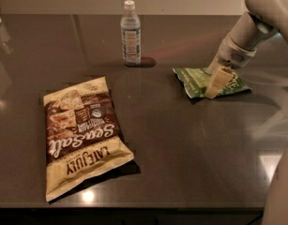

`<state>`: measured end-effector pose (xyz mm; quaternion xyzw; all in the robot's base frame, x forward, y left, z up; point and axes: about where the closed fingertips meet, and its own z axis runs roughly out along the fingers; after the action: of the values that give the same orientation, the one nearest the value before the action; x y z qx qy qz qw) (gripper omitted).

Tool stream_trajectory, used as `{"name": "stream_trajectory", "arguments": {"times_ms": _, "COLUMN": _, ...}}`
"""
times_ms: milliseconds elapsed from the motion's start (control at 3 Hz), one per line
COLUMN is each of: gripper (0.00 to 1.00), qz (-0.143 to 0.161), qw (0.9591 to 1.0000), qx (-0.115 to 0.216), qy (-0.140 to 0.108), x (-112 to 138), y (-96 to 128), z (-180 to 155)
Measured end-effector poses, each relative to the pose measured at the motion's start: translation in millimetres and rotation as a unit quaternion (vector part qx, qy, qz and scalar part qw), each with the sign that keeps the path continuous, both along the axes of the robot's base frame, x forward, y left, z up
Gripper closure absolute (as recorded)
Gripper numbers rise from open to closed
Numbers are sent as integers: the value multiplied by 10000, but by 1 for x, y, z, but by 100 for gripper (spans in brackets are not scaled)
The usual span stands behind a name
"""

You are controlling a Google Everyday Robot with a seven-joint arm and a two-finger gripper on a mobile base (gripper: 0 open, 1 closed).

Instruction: Move green jalapeno chip bag near brown chip bag

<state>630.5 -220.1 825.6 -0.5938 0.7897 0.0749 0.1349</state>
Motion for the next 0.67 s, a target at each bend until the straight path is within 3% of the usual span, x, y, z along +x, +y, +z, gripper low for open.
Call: {"name": "stream_trajectory", "arguments": {"times_ms": 667, "gripper": 97, "qz": 187, "qw": 9986, "qx": 448, "qy": 200, "x": -32, "y": 26, "z": 43}}
